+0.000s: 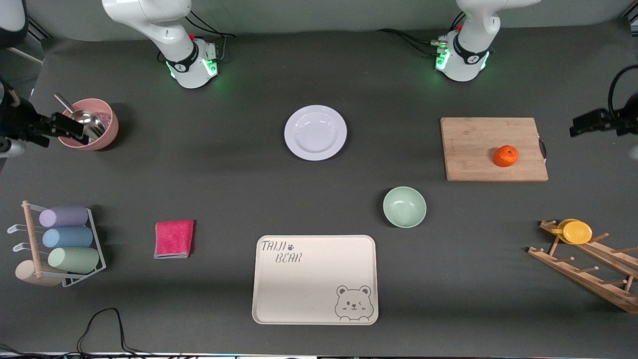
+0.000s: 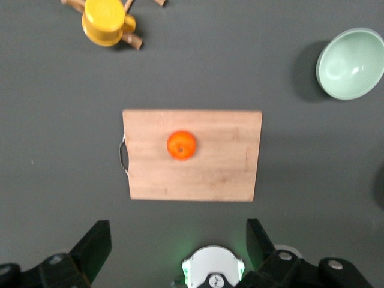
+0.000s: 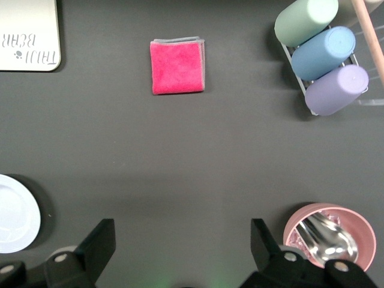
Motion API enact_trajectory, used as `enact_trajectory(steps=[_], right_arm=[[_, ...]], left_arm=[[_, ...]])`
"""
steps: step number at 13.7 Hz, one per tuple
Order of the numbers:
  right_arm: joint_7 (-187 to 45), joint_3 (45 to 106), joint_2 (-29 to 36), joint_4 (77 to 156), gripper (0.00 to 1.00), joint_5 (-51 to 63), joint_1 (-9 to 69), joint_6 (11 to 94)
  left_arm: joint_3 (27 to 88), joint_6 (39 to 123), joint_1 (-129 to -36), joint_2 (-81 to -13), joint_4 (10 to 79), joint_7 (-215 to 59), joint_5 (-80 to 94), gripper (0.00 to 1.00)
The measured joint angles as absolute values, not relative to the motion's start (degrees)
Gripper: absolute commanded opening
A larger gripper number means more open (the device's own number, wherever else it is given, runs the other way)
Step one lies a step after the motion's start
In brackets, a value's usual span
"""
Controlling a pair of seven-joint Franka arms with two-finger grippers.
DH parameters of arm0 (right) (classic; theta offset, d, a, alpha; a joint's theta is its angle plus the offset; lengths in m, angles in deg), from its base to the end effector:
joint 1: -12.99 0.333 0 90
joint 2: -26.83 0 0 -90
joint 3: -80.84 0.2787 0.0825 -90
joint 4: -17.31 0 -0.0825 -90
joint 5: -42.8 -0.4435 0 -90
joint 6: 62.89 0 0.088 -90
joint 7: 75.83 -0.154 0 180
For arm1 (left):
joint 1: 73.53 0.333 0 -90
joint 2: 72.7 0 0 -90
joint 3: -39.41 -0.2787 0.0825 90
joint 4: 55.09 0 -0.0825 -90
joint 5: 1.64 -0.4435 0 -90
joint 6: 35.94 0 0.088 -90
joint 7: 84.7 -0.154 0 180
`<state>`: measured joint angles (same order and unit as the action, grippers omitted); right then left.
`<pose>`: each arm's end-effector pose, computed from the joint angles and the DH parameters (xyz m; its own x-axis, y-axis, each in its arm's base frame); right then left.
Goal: Place orange and plate with both arms
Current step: 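Move the right gripper toward the white plate while the left gripper reaches the orange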
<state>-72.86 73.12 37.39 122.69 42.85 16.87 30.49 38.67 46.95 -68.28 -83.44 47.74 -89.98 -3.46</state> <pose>0.5618 -0.0409 0.5099 0.9996 -0.0122 -0.0255 -0.0129 -0.9996 -0.0251 0.5341 0.0616 0.5224 0.9867 0.0144 -0.1619 0.0122 -0.9998 -0.0145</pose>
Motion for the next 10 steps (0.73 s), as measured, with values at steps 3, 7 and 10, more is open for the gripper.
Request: enact_trajectory(steps=[3,7,10], right_arm=[[-79.6,73.4,40.8,126.5,1.0,42.8,20.3,31.2],[-87.9,73.8,46.2,133.1,1.0,42.8,26.0,33.6],[-91.0,73.9,48.2,135.5,1.0,42.8,28.5,34.0]], left_arm=[[38.3,47.3,-68.1,-92.4,56.0,-90.1,-5.2,1.0],[38.6,54.4,-68.1,-95.7,66.7,-90.2,-5.8,1.0],[38.8,63.8,-68.1,-95.7,75.9,-90.2,-5.9,1.0]])
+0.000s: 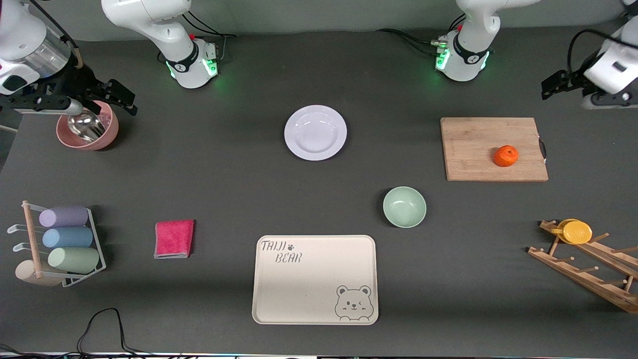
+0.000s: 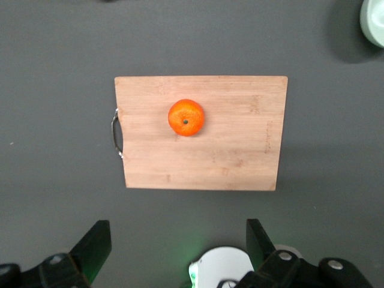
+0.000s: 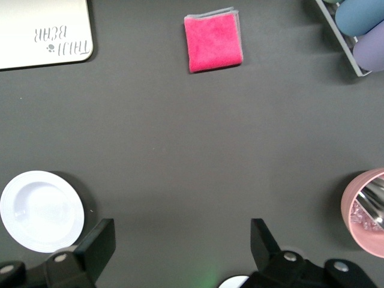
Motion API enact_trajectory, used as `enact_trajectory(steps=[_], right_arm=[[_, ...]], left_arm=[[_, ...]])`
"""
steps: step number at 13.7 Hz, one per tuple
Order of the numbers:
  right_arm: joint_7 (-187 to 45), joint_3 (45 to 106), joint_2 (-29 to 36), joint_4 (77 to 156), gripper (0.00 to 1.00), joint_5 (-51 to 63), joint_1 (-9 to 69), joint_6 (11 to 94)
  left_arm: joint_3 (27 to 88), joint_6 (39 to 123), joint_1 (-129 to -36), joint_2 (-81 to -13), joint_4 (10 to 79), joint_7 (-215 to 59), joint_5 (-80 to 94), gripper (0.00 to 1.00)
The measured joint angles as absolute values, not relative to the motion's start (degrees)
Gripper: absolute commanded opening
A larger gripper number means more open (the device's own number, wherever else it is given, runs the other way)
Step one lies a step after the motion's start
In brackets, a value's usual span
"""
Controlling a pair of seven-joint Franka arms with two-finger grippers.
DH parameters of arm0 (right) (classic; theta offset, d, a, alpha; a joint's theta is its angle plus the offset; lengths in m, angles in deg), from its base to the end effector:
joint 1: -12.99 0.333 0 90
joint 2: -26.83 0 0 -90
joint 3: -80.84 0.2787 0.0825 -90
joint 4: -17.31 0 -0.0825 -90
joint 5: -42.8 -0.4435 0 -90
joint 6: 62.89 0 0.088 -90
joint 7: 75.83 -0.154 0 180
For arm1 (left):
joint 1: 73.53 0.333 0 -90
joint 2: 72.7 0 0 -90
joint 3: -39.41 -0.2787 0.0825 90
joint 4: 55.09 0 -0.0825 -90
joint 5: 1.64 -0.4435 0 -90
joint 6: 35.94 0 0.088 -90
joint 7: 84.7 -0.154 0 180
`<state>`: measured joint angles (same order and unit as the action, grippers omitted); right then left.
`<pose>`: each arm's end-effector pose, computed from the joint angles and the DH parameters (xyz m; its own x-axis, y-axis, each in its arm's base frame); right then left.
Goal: Place orange and plate with both arms
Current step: 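Move the right gripper toward the white plate while the left gripper reaches the orange, then grasp the orange with the left gripper while the right gripper nears the plate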
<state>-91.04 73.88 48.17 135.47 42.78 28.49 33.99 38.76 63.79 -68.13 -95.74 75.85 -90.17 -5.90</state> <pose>0.5089 0.0735 0.4965 0.9941 -0.1077 -0.0131 -0.1081 -0.9932 -0.0425 0.4759 0.0605 0.3993 0.9889 -0.0049 -0.1482 -0.0128 -0.9985 -0.0524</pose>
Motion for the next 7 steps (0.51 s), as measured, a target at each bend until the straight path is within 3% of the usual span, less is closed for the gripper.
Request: enact_trajectory(steps=[4,7], right_arm=[[-92.1,73.9,48.3,139.0,1.0,41.3,31.4,36.4],[-92.1,74.0,48.3,144.2,1.0,32.8,31.6,39.8]], left_arm=[[38.8,80.8,-68.1,-95.6,88.7,-90.2,-6.0,1.0],[38.7,90.7,-67.3,-93.9,95.3,-90.2,-7.3,1.0]])
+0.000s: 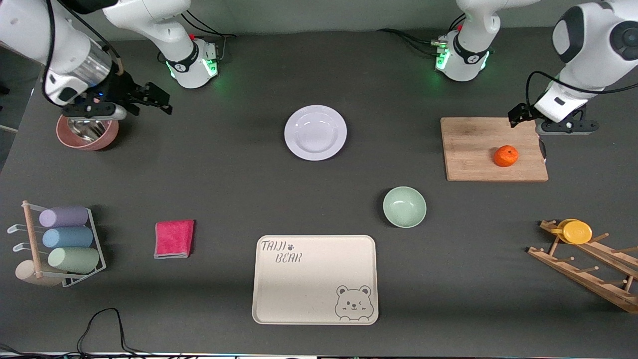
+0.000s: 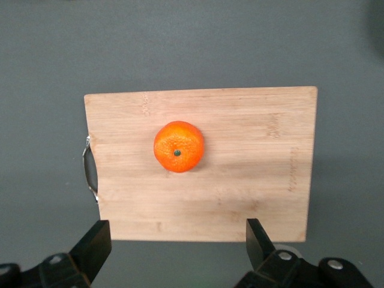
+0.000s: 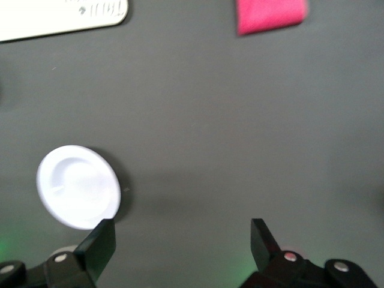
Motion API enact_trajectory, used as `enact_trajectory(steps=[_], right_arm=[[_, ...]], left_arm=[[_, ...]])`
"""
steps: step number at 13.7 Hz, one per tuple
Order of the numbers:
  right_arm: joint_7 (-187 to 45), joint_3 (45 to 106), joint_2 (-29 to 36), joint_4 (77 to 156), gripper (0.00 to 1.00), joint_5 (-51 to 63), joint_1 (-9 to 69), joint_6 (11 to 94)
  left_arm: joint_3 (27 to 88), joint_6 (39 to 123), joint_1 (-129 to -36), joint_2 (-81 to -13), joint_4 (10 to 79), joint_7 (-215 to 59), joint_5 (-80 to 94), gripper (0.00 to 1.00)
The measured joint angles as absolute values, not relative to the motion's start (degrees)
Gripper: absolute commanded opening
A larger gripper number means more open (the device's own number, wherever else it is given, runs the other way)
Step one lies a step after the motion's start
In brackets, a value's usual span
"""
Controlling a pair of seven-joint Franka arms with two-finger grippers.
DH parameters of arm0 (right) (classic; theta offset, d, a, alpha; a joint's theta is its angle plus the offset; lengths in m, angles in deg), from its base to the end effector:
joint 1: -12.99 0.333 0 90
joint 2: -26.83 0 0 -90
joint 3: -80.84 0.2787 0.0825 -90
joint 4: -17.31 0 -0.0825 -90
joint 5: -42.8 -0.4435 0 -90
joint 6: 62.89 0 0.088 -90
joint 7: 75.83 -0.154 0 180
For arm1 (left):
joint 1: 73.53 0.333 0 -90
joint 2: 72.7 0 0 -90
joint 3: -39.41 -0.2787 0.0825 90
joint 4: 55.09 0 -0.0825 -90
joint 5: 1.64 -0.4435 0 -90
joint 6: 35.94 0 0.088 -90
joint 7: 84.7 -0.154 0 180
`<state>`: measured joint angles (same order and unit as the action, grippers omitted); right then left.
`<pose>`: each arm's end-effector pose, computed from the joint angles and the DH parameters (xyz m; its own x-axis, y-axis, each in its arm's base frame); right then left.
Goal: Place orange and plate with both arms
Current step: 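Grasp the orange with the left gripper while the right gripper nears the plate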
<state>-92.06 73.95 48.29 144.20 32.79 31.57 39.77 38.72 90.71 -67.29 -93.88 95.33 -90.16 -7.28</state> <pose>0.4902 0.1247 0.4276 0.9885 -0.1012 -0.1122 -0.1210 -0.9750 -0.1866 0.4490 0.0609 0.2484 0.9980 -0.0340 -0.0538 -0.0375 -0.9970 -0.0670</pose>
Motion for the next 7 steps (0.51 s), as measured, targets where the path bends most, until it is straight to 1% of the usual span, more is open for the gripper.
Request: enact_trajectory(steps=[3,7], right_arm=[[-88.7,73.9,48.2,149.2,1.0,24.8,31.6,43.0],[-75.6,73.7,47.2,158.6,1.0,10.4,31.5,49.5]], left_arm=[[38.7,100.7,-66.7,-90.6,99.7,-90.2,-7.7,1.0],[38.7,111.8,-65.8,-85.0,103.0,-90.2,-7.9,1.0]])
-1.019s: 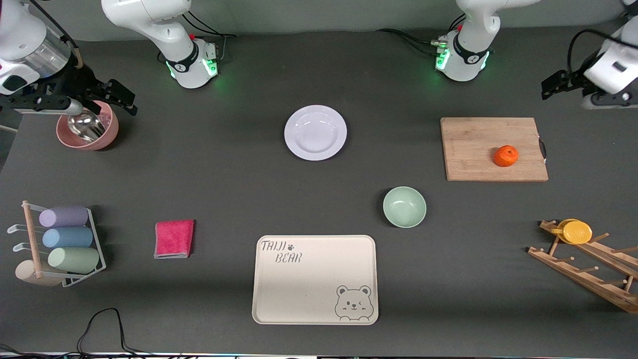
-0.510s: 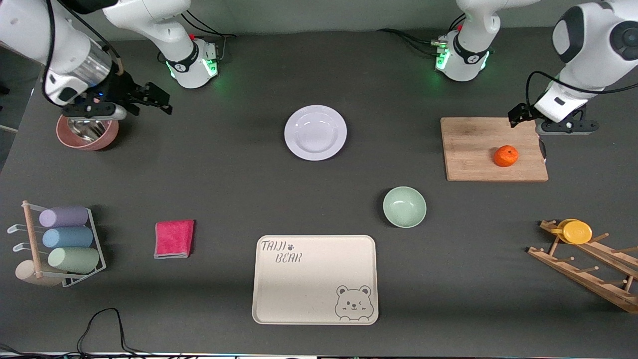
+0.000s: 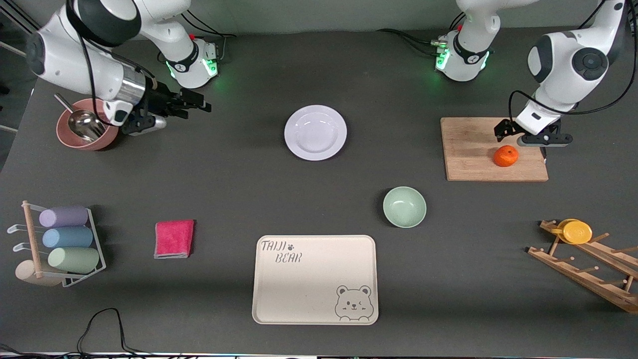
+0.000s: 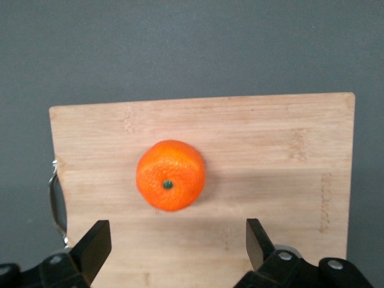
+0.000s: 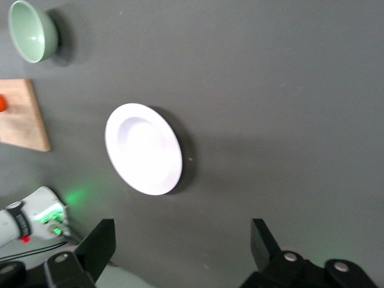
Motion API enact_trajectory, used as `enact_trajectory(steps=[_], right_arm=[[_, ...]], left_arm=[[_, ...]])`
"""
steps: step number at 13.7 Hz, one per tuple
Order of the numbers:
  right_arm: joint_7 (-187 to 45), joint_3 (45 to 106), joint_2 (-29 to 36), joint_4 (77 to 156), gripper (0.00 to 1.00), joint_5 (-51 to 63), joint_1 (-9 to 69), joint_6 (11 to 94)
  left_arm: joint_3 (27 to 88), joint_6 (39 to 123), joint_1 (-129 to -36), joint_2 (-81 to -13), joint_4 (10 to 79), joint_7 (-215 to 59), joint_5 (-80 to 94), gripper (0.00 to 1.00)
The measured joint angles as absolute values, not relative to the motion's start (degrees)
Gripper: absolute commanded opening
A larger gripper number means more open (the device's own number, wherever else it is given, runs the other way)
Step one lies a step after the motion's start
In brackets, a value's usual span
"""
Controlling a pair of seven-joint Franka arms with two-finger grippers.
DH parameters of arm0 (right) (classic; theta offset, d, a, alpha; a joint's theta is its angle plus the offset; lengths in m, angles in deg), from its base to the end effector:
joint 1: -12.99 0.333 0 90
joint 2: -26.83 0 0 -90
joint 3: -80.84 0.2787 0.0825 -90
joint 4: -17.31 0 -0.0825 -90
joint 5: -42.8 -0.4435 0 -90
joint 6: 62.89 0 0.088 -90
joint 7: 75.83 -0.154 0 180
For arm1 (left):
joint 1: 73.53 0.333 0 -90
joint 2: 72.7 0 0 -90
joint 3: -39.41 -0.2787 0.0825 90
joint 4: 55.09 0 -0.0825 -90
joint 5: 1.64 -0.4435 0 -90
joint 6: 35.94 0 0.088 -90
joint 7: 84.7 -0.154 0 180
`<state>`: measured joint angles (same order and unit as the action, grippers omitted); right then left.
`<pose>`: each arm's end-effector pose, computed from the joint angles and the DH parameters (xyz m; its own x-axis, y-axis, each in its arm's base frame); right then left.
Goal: Place orange and plate with both arms
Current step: 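Grasp the orange with the left gripper while the right gripper nears the plate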
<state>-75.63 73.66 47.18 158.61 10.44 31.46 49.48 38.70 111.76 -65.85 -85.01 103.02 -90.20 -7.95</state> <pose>0.4539 0.1546 0.3161 0.9778 0.0072 -0.2093 -0.0997 -0.8630 -0.4953 0.4271 0.0633 0.1515 0.9988 -0.0427 0.0247 -0.0411 -0.9972 -0.0618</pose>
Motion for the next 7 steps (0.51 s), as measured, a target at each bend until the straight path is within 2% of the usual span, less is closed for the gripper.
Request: enact_trajectory(steps=[3,7], right_arm=[[-64.6,73.6,44.7,163.8,1.0,-3.4,31.4,52.0],[-43.2,73.0,38.3,171.0,1.0,-21.3,29.7,52.5]], left_arm=[[38.7,119.8,-65.1,-79.2,103.6,-90.4,-8.0,1.0],[38.6,128.4,-64.8,-71.6,103.4,-90.7,-8.0,1.0]])
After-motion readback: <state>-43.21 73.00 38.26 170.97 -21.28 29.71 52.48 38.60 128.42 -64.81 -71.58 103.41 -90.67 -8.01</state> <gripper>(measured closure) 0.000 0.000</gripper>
